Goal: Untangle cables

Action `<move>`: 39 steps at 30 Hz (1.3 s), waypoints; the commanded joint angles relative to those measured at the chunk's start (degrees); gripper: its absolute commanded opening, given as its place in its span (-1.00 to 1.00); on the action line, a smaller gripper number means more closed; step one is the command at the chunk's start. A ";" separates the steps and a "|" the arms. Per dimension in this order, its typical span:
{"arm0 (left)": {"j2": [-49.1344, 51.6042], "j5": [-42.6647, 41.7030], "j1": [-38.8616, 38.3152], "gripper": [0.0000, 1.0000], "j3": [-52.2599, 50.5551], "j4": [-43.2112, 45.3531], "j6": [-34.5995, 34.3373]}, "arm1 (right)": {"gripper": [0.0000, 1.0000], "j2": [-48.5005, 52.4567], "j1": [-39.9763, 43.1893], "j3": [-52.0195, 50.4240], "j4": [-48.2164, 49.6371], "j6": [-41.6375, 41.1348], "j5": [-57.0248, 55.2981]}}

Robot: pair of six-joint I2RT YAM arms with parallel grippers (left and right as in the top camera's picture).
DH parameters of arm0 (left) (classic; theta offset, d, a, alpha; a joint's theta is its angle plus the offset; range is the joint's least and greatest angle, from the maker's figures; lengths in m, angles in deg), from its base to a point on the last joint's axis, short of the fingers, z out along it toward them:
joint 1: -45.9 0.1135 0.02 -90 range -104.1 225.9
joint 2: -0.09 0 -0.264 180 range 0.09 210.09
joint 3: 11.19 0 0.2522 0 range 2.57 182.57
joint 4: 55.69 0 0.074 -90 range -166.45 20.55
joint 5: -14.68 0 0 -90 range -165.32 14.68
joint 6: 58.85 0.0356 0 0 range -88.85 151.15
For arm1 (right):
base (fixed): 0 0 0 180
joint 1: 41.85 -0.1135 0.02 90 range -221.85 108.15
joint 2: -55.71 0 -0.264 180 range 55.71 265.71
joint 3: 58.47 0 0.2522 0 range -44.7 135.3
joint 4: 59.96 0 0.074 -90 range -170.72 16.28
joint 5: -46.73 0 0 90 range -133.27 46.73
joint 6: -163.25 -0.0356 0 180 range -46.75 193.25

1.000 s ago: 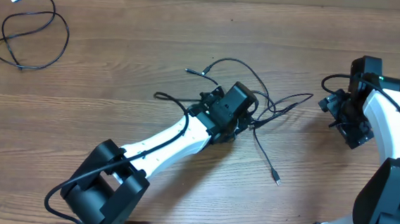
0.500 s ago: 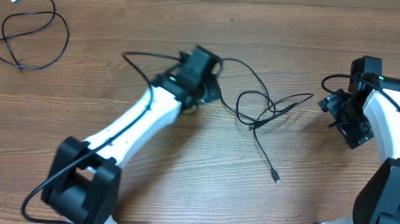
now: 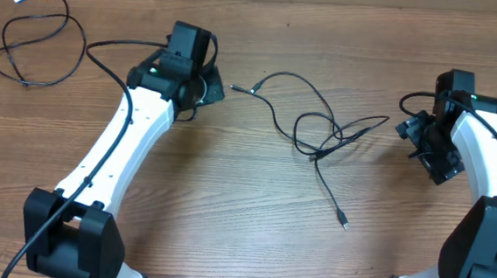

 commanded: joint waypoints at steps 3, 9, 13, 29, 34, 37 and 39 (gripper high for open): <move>-1.31 -0.87 -0.07 -0.92 1.01 -1.70 1.64 | 1.00 -0.04 -0.15 -0.04 0.02 0.20 -0.13; -1.29 -0.81 -0.02 -0.91 0.81 -7.45 0.70 | 1.00 -0.04 -0.15 -0.04 0.02 0.20 -0.13; -1.33 1.40 0.13 -0.92 0.81 -13.75 -0.26 | 1.00 -0.04 -0.15 -0.04 0.02 0.20 -0.13; -1.18 -20.09 -2.34 0.87 6.38 -7.98 -6.93 | 1.00 -0.04 -0.15 -0.04 0.02 0.20 -0.13; 6.05 -21.38 -10.97 0.99 5.07 -6.78 -20.92 | 1.00 -0.04 -0.15 -0.04 0.02 0.20 -0.13; 11.50 -26.40 -15.32 0.99 5.07 -2.86 -32.59 | 1.00 -0.04 -0.15 -0.04 0.02 0.20 -0.13; 15.26 -30.99 -17.77 0.99 5.07 0.85 -39.87 | 1.00 -0.04 -0.15 -0.04 0.02 0.20 -0.13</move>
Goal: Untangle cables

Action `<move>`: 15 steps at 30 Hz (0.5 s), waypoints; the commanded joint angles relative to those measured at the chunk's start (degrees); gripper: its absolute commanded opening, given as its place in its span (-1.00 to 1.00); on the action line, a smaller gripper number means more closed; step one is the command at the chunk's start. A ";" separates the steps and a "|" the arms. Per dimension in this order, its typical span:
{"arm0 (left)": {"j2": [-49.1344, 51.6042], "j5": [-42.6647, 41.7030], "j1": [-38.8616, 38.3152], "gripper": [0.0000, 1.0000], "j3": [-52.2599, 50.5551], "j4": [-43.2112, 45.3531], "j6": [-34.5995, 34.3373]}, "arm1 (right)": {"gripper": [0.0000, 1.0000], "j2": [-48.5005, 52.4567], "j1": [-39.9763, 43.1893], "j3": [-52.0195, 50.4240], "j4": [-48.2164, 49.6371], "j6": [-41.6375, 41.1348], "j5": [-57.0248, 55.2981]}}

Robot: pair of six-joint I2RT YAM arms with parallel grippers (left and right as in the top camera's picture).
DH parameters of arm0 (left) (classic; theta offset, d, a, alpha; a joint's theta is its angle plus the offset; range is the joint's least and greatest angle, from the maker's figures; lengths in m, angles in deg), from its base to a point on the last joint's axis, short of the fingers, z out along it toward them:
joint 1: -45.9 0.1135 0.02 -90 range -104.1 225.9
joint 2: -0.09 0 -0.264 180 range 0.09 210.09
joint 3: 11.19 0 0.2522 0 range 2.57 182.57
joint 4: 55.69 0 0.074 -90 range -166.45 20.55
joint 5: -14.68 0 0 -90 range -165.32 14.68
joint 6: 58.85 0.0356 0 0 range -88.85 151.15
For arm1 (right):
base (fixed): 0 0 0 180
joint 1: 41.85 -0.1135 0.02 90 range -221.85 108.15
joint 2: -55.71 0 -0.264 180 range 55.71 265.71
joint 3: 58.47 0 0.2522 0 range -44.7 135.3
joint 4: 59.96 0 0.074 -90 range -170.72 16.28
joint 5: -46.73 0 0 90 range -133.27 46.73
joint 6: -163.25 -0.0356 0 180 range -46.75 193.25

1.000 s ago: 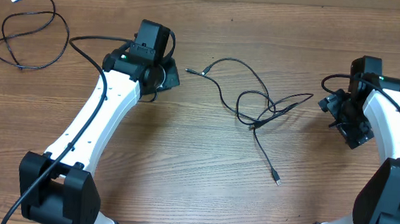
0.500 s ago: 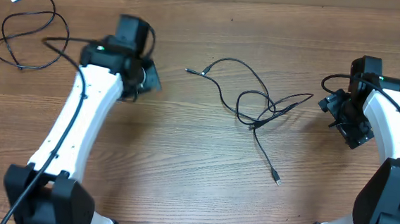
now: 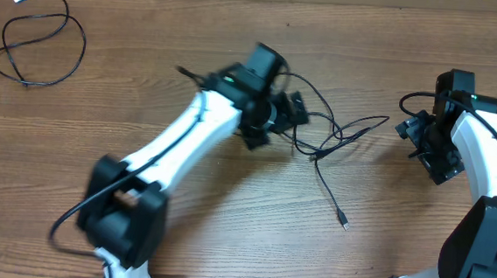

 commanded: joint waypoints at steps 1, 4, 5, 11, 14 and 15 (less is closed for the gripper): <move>8.70 -12.68 -4.92 0.99 -1.01 5.97 -23.80 | 1.00 -0.04 -0.15 -0.04 0.00 0.20 -0.15; 13.75 -15.82 -6.86 1.00 -1.01 10.27 -33.77 | 1.00 -0.04 -0.15 -0.04 0.00 0.20 -0.15; 17.18 -15.37 -7.45 0.42 -1.01 14.03 -37.59 | 1.00 -0.04 -0.15 -0.04 0.00 0.20 -0.15; 18.53 -15.12 -5.97 -0.92 -0.85 17.77 -27.85 | 1.00 -0.04 -0.15 -0.04 0.00 0.20 -0.15; 17.70 -13.49 -4.85 -0.91 -0.31 17.75 -19.28 | 1.00 -0.04 -0.15 -0.04 0.00 0.20 -0.15; 17.14 -12.55 -4.35 -0.92 -0.11 17.73 -15.28 | 1.00 -0.04 -0.15 -0.04 0.02 0.20 -0.15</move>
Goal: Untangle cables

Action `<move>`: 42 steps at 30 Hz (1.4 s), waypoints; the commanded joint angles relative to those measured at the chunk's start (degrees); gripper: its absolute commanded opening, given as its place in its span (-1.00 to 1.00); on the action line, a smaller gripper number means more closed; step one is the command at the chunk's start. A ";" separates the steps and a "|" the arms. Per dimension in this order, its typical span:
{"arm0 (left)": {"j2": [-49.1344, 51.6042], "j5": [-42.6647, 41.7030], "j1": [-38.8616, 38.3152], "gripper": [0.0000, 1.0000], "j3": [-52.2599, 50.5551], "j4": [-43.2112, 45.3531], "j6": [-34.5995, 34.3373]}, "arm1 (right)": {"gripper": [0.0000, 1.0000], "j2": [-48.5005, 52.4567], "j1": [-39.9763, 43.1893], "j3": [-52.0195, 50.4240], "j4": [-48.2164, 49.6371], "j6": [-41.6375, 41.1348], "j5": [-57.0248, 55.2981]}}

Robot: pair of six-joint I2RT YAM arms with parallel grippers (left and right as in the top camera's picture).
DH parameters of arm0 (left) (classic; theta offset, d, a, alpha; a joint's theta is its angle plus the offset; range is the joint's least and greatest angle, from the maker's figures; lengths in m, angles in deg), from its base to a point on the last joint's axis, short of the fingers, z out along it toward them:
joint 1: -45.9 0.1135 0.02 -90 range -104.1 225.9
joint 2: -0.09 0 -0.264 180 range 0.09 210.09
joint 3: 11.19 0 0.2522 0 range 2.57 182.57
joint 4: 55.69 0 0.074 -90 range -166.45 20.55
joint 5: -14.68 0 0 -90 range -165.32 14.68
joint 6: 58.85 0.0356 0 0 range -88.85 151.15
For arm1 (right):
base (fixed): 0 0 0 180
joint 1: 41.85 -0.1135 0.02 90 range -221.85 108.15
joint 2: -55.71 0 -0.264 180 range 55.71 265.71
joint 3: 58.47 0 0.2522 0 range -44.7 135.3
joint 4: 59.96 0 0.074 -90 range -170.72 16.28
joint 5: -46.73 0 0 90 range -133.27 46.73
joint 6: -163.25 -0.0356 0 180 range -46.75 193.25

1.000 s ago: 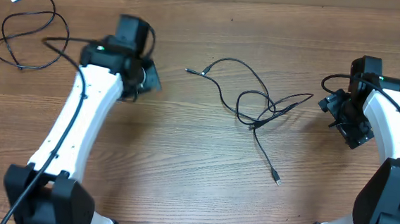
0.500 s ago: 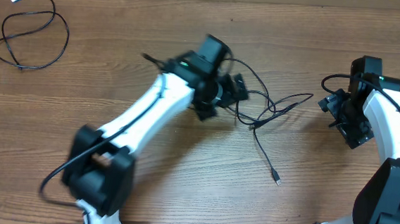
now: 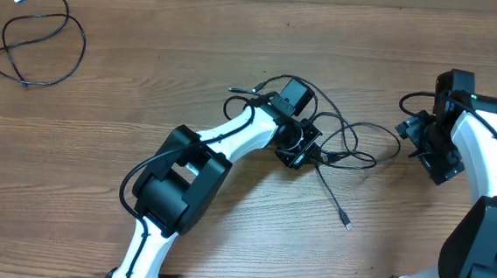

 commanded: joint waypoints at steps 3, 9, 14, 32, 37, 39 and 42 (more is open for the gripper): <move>-4.11 4.11 3.61 -0.91 1.29 -0.76 25.24 | 1.00 -0.04 -0.15 -0.04 0.02 0.22 -0.15; -14.21 21.14 5.95 -0.91 1.33 -7.89 49.72 | 1.00 -0.04 -0.15 -0.04 0.02 0.22 -0.15; -22.36 41.27 5.88 -0.92 1.33 -14.14 55.95 | 1.00 -0.04 -0.15 -0.04 0.02 0.22 -0.15; -25.92 54.23 10.38 -0.92 1.33 -21.70 56.04 | 1.00 -0.04 -0.15 -0.04 0.02 0.22 -0.15; -25.92 54.25 11.52 -0.92 1.33 -22.91 56.04 | 1.00 -0.04 -0.15 -0.04 0.02 0.22 -0.15; -25.92 54.25 11.74 -0.92 1.33 -23.10 56.04 | 1.00 -0.04 -0.15 -0.04 0.02 0.22 -0.15; -25.94 54.27 12.68 -0.91 1.33 -23.21 56.06 | 1.00 -0.04 -0.15 -0.04 0.02 0.22 -0.15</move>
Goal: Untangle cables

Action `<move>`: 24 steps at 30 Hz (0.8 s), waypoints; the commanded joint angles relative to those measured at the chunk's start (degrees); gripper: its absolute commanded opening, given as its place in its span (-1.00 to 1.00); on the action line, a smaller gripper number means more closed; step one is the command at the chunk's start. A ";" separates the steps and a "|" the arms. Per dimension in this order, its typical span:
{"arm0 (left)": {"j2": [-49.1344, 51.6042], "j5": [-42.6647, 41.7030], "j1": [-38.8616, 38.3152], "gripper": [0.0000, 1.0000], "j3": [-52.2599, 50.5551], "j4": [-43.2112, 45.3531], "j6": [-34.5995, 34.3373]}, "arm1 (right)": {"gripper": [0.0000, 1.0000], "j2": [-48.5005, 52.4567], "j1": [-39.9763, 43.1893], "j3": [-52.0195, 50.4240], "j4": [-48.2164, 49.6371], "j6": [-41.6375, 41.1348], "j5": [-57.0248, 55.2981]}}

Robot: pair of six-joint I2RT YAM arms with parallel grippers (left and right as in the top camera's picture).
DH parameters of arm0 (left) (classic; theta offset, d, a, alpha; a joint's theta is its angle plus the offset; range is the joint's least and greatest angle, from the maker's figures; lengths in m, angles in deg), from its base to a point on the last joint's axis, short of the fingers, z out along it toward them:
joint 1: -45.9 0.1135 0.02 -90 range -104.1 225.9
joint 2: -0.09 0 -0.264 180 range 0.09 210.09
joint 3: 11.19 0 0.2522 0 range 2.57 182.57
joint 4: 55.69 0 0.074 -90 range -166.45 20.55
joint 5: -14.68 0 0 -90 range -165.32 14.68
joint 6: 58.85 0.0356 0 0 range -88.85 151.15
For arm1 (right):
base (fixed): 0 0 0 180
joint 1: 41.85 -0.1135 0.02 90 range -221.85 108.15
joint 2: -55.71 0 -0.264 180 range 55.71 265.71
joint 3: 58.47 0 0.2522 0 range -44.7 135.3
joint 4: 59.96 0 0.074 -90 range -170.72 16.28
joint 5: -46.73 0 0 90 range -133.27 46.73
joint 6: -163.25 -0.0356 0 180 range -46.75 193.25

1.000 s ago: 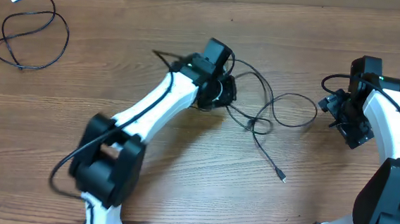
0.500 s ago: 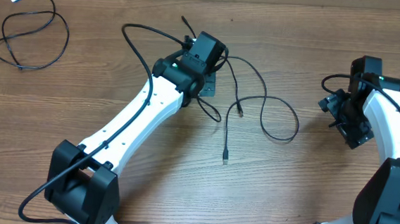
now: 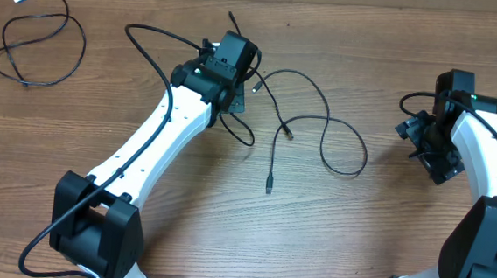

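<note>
Black cables (image 3: 324,118) lie loosely spread at the table's middle. One loop curves right to about (image 3: 363,156), one plug (image 3: 269,189) lies toward the front, and another plug (image 3: 288,135) rests inside the loop. My left gripper (image 3: 241,96) sits at the left end of these cables, pointing down and shut on a cable strand; a short bend of cable (image 3: 247,139) trails below it. My right gripper (image 3: 411,140) hovers at the far right, apart from the cables, with its fingers spread and nothing between them.
A separate black cable (image 3: 40,41) with a white tip lies coiled at the back left corner. The left arm's own supply cable (image 3: 155,34) arches over the table behind it. The table's far edge runs along the top.
My left gripper has moved from the knot at the centre back to the upper left. The cables went with it: the tight knot is gone and the strands now lie spread in open loops.
My left gripper was first at the back left of centre, away from the tangled cables. Then it was beside the tangle's left side, then right on the knot. Now it is back at the upper left with the cables pulled looser. The right arm stayed put.
</note>
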 commanded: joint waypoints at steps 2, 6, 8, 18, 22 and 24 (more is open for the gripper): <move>-2.16 1.46 1.68 -0.92 0.94 -0.37 1.07 | 1.00 -0.04 -0.15 -0.04 0.02 0.20 -0.15; -2.16 1.44 3.63 -0.92 0.96 -2.25 0.96 | 1.00 -0.04 -0.15 -0.04 0.02 0.20 -0.15; -2.47 1.38 4.59 -0.92 1.01 -2.93 0.83 | 1.00 -0.04 -0.15 -0.04 0.02 0.20 -0.15; -6.93 -16.44 13.16 -0.91 1.92 -5.51 0.66 | 1.00 -0.04 -0.15 -0.04 0.02 0.20 -0.15; -6.86 -22.93 13.88 -0.92 1.92 -5.49 0.66 | 1.00 -0.04 -0.15 -0.04 0.02 0.20 -0.15; -6.86 -23.02 13.84 -0.91 1.92 -5.70 0.66 | 1.00 -0.04 -0.15 -0.04 0.02 0.20 -0.15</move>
